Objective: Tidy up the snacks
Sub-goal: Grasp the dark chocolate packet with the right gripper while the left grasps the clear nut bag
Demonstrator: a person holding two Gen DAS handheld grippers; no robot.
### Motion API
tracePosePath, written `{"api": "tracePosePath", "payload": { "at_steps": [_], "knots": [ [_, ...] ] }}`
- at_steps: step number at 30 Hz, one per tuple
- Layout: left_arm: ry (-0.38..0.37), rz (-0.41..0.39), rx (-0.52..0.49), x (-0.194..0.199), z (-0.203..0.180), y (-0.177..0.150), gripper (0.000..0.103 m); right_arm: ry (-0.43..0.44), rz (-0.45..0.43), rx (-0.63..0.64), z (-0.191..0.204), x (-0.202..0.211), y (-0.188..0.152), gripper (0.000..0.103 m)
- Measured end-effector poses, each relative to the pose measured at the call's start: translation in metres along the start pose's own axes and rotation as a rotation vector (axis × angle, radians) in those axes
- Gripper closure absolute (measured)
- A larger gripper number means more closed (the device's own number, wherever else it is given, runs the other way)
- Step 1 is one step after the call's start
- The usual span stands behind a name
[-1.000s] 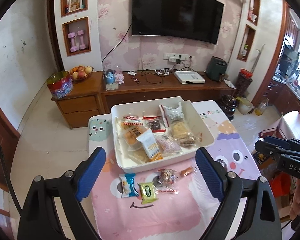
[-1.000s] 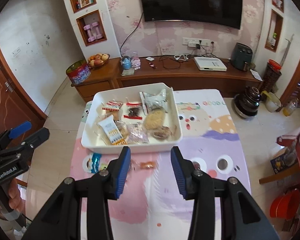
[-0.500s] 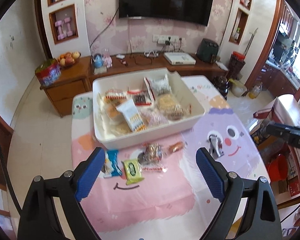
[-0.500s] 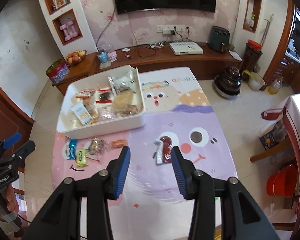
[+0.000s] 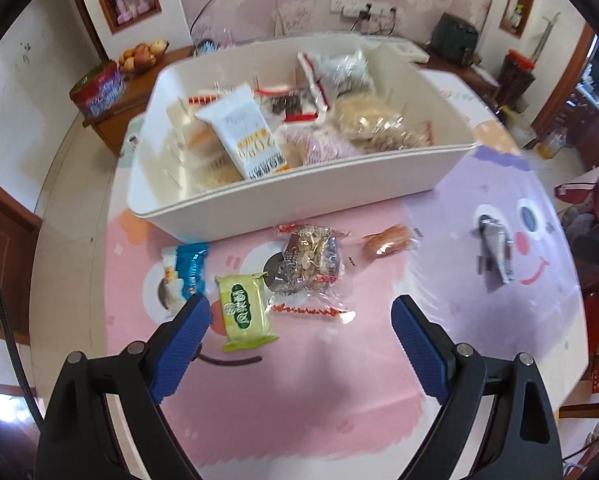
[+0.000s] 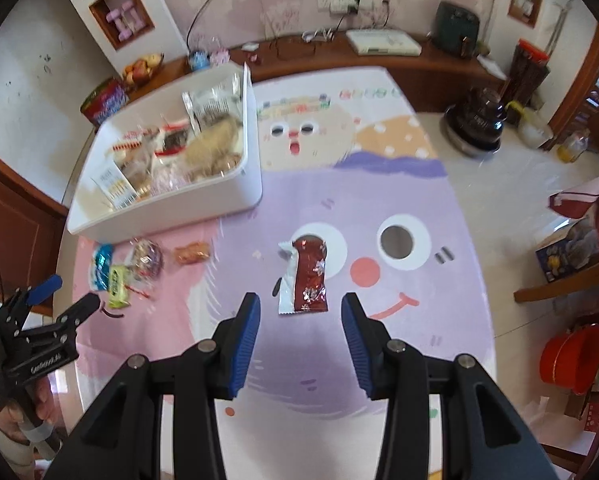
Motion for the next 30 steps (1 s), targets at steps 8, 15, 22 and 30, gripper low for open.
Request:
{"api": "tracePosePath", "payload": {
  "at_steps": [8,15,22,30],
  "knots": [
    [0.048,0.036,0.025,-0.051,0.001,0.009,0.012,0.057,0.084,0.01,-0.003,-0.066,0.008,0.06],
    [0.066,0.056,0.06,-0.081,0.003,0.013,0.014,0.068,0.136,0.042,-0.005,-0.099,0.011,0.06],
    [0.076,0.067,0.064,-0.098,0.0,0.016,0.024,0.056,0.155,0.072,-0.004,-0.114,0.013,0.06],
    [0.067,0.085,0.071,-0.108,-0.007,0.016,0.028,0.045,0.159,0.116,0.0,-0.122,0.01,0.062]
  ]
}}
Point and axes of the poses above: each gripper's, at about its wrist camera, not at the fingertips, and x roughly against the way its jaws point, z to its left, y to its top, the point moved 5 cm from there along -x, roughly the way its jaws point, and after that the axes turned 8 degrees about x, right-handed, at the moved point
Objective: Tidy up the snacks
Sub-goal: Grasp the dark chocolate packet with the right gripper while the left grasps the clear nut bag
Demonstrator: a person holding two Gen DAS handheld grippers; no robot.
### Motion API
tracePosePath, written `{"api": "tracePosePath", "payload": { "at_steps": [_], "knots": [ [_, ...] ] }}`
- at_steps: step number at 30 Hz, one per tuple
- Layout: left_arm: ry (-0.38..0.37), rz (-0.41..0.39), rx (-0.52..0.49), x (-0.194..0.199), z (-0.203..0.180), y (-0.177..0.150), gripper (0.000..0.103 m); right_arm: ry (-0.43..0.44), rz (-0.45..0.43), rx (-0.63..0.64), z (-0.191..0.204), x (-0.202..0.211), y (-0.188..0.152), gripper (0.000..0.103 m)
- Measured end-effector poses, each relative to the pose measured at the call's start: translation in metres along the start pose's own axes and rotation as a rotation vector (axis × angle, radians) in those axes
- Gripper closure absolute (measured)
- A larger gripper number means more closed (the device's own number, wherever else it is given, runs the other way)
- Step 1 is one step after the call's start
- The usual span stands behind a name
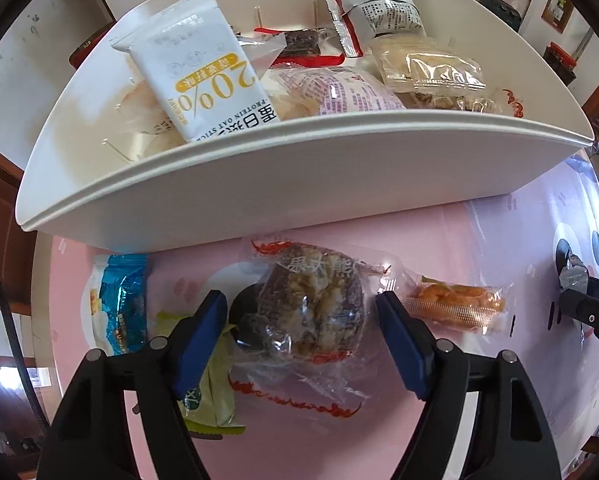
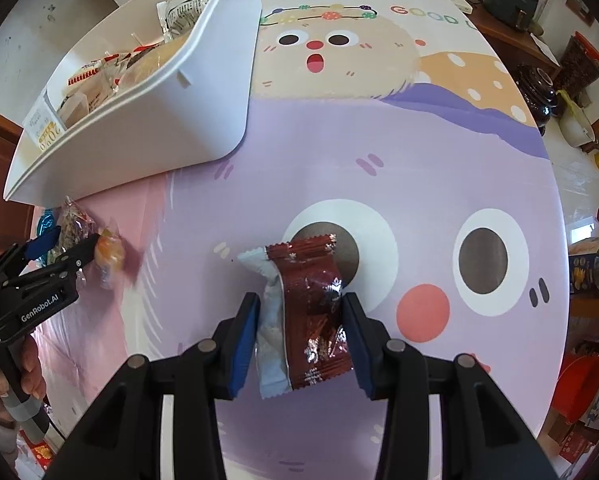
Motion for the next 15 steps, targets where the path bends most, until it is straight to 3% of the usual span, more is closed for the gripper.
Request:
{"api": "tracePosePath", "payload": {
  "at_steps": [3,9,15],
  "knots": [
    [-0.038,0.007,0.003,-0.002,-0.007,0.001,0.043,-0.018,-0.007,0.018,0.001,0.0,0.0,0.067],
    [-0.014,-0.01,-0.014,0.001,-0.021,0.0,0.051,-0.006,-0.018,0.014,0.003,0.0,0.0,0.069],
    [-0.036,0.009,0.01,0.01,-0.019,-0.007,0.053,0.016,-0.011,0.013,0.004,0.005,-0.008,0.07]
  ]
}}
Point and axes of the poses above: each gripper's, at about its wrist camera, not at the fingertips, and x roughly against the way its jaws point, z to its left, y to its top, the point moved 5 cm from there along -x, roughly the way its jaws point, and after that the axes turned 8 degrees about x, right-handed, at the moved point
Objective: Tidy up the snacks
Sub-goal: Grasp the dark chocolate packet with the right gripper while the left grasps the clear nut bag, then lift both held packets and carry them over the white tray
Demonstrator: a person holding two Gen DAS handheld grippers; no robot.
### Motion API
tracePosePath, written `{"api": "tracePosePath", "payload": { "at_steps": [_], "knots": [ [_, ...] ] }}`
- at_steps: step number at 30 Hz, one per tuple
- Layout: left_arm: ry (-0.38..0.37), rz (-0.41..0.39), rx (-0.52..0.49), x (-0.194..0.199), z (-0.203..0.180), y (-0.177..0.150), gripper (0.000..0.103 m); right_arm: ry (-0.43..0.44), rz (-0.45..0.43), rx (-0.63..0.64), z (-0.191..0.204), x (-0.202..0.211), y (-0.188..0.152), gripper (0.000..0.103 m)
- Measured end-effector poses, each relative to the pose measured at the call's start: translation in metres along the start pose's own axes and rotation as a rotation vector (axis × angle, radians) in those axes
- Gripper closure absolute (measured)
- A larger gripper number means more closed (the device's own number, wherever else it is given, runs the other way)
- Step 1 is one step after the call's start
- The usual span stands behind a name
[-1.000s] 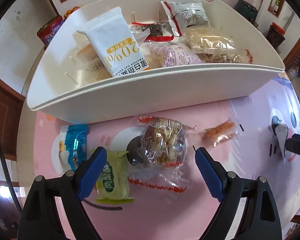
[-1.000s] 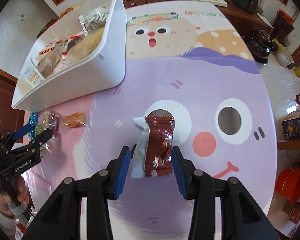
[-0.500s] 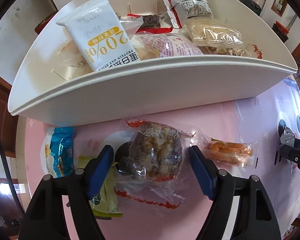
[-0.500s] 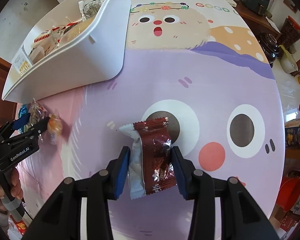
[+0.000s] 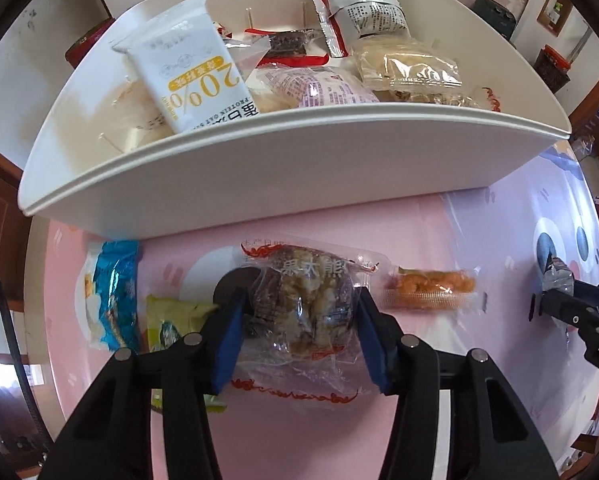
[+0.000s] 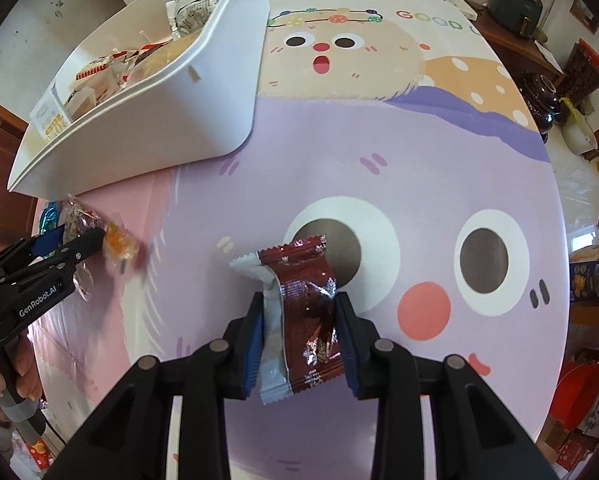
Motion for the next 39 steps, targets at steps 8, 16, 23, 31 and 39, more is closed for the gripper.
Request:
{"api": "tracePosePath", "payload": {
  "at_steps": [8,16,23,31,39],
  "knots": [
    [-0.058,-0.031,-0.018,0.042,-0.002,-0.008,0.053,0.015,-0.006,0.019,0.028,0.017,-0.007,0.07],
    [-0.151,-0.071,0.004,0.103,0.009,-0.012,0.053,0.041,-0.053,0.061,0.068,0.046,-0.007,0.07],
    [-0.18,-0.16,0.033,0.164,0.039,0.01,0.053,0.074,-0.146,0.111,0.106,0.093,0.019,0.07],
    [-0.168,-0.294,0.04,0.227,0.061,0.059,0.052,0.075,-0.275,0.142,0.121,0.148,0.071,0.07],
    [-0.147,-0.406,0.029,0.27,0.06,0.126,0.052,0.056,-0.4,0.106,0.12,0.201,0.144,0.07]
  ]
}}
Point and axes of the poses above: each gripper's, at about its wrist camera, not at the fingertips, and x roughly against the way its jaws point, z to its left, y to its top, the point moved 5 cm from there along -x, roughly the way its jaws point, and after that the axes turned 8 degrees about x, right-handed, at the moved point
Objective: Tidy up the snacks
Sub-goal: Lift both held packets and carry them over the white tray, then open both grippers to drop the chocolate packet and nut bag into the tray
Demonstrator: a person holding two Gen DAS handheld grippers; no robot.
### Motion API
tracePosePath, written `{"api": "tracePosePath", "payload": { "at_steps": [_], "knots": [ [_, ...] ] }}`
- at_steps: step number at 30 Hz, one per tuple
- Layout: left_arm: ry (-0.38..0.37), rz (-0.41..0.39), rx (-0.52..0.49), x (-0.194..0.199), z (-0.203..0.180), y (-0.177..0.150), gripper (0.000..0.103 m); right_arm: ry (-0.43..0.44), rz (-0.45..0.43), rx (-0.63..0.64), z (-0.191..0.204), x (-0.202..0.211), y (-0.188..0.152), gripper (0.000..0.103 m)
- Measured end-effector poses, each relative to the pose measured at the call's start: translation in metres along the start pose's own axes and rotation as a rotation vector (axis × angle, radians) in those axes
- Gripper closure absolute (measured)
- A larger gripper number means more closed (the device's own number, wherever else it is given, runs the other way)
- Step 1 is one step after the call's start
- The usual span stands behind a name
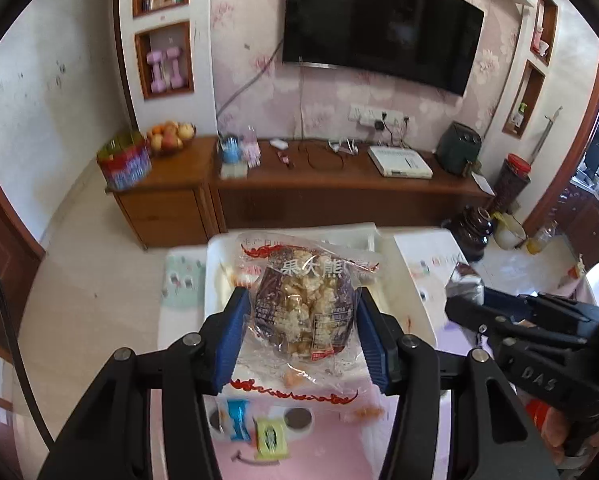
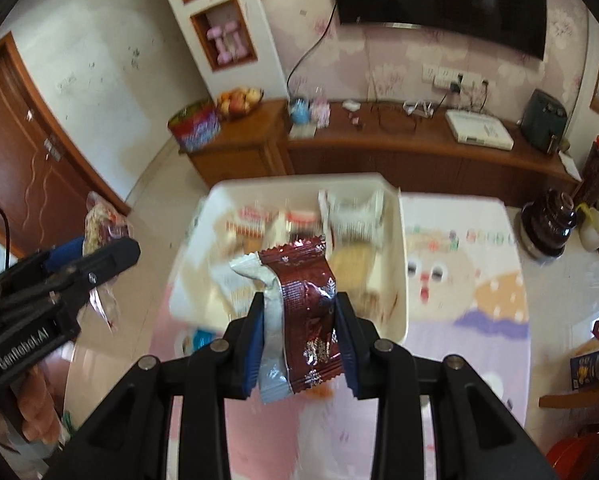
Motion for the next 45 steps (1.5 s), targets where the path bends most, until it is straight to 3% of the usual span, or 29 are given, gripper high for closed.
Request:
{"api": "tracePosePath", "payload": {
  "at_steps": [6,12,26,27,30,31,45],
  "knots": [
    [0.026,-0.017,-0.021,-0.017,-0.01,0.036,0.051,0.015,-0.067,-0.026,-0.005,0.008,0.048,0.07],
    [0.058,0.029,-0.02,-0.05,-0.017,0.041,0.051,0.024,-0.063,-0.048,-0.011,-0.004,0.062,0.07],
    [0.166,0.118,0.003,-0.117,-0.019,0.027,0.046,0.006,0.089,-0.044,-0.034,-0.063,0.036,0.068],
    [0.187,0.119,0.011,-0.121,-0.017,0.027,0.043,0.008,0.108,-0.04,-0.035,-0.069,0.032,0.068],
    [0.22,0.147,0.023,-0.13,-0.012,0.024,0.018,0.032,0.15,-0.045,-0.037,-0.081,0.022,0.066],
    [0.224,0.153,0.027,-0.131,-0.011,0.022,0.016,0.037,0.158,-0.047,-0.037,-0.082,0.021,0.065],
    [0.217,0.155,-0.001,-0.115,-0.017,0.009,0.016,0.053,0.153,-0.052,-0.04,-0.073,0.012,0.061]
  ]
}}
Point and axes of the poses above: each gripper's, at about its wrist camera, not at the fingertips, and x roughly against the way its jaws point, z to its left, y to its top, the point moved 5 cm from there along -x, roughly the way its jaws point, and after that the axes turned 8 degrees about x, right-handed, at the moved point
